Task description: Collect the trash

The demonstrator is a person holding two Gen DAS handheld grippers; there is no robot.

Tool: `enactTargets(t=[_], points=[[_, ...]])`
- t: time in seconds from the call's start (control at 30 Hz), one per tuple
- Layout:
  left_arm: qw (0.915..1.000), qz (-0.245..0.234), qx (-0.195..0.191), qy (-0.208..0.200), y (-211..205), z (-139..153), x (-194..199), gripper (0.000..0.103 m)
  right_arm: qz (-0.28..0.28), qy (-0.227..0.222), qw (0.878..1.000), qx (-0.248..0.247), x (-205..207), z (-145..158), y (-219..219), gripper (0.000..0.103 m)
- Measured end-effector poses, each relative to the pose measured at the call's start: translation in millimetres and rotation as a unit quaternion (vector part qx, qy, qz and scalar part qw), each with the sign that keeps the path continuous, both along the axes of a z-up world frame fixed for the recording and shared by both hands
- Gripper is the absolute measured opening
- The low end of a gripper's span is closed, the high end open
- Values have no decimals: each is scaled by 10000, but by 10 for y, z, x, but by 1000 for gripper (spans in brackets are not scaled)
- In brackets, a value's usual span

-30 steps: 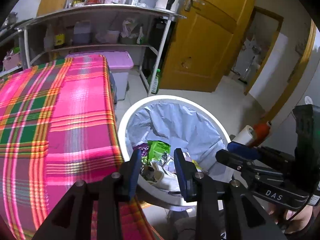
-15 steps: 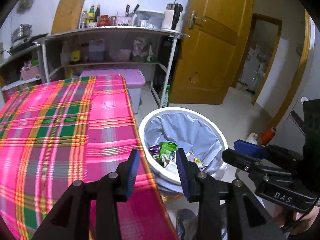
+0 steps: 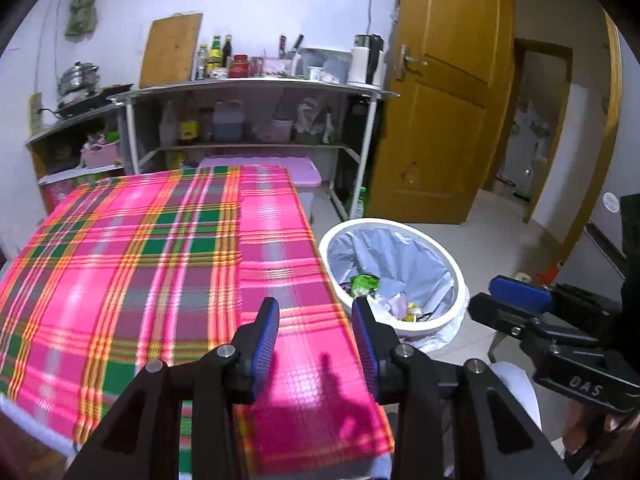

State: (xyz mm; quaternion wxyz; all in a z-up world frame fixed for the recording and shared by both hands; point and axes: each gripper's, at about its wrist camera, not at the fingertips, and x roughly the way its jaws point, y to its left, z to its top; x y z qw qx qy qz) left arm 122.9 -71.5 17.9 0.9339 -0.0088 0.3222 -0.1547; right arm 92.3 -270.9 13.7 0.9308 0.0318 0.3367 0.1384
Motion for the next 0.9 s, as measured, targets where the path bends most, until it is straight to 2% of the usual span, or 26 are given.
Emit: enactTargets(t=[0.17, 0.57, 0.9], points=[[9996, 205, 149, -142, 109, -15, -290, 38, 43, -113, 9999, -31, -239, 8, 85, 42], [9979, 595, 130, -197, 289, -185, -943, 38, 144, -225, 9993, -259, -664, -149, 287, 42], [9960, 866, 116, -192, 425, -194, -1057, 38, 197, -296, 9988, -330, -734, -177, 336, 42]])
